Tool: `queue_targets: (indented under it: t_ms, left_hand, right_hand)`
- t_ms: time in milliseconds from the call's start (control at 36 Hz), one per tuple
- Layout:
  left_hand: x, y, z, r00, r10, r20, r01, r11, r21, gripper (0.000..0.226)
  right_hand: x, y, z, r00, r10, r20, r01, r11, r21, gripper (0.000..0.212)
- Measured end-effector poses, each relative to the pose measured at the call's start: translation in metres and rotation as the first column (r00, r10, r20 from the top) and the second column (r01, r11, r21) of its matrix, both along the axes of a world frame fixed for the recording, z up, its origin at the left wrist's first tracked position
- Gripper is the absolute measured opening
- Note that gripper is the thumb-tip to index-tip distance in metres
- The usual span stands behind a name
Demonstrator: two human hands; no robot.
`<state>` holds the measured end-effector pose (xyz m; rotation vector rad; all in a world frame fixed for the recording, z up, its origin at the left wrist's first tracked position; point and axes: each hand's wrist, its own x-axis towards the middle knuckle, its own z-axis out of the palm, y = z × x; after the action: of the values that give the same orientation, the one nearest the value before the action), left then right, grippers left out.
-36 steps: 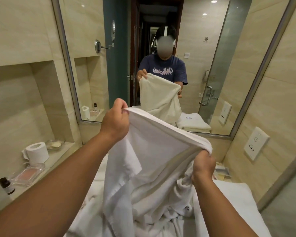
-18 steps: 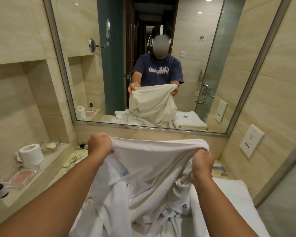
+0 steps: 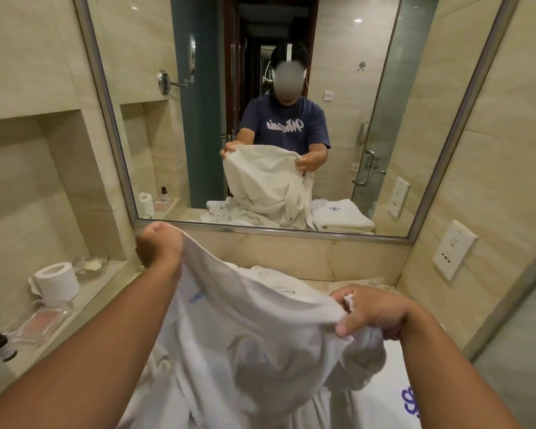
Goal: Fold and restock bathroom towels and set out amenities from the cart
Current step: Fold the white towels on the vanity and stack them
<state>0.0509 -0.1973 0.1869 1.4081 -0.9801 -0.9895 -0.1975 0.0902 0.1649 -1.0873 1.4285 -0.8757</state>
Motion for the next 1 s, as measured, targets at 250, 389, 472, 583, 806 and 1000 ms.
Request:
queue_targets:
  t_ms: [250, 389, 472, 583, 806, 1000]
  left_hand:
    - [-0.001, 0.008, -0.001, 0.897, -0.148, -0.417, 0.150, 0.988, -0.028, 0.022]
    - [-0.003, 0.024, -0.001, 0.795, -0.436, -0.422, 0.486, 0.874, 0.012, 0.017]
    - [-0.007, 0.037, -0.001, 0.681, -0.618, -0.393, 0.669, 0.743, -0.008, 0.009]
    - [-0.022, 0.065, 0.001, 0.510, -0.760, -0.404, 0.816, 0.576, -0.053, 0.017]
    - [-0.053, 0.107, -0.031, 0.541, -0.832, -0.118, 0.828, 0.552, -0.099, 0.031]
    - [-0.055, 0.113, -0.053, 0.549, -0.821, 0.159, 0.835, 0.548, -0.051, 0.032]
  right_hand:
    - [-0.024, 0.001, -0.009, 0.844, -0.533, 0.059, 0.536, 0.841, -0.071, 0.047]
    - [-0.011, -0.013, -0.005, 0.799, -0.600, -0.052, 0.574, 0.785, -0.232, 0.029]
    - [0.003, -0.025, -0.003, 0.801, -0.590, -0.104, 0.543, 0.789, -0.287, 0.029]
    - [0.031, -0.044, -0.002, 0.771, -0.618, -0.154, 0.545, 0.765, -0.342, 0.027]
    - [0.058, -0.080, -0.005, 0.592, -0.804, -0.058, 0.764, 0.582, -0.277, 0.037]
    - [0.046, -0.078, 0.004, 0.475, -0.877, -0.073, 0.822, 0.471, -0.319, 0.044]
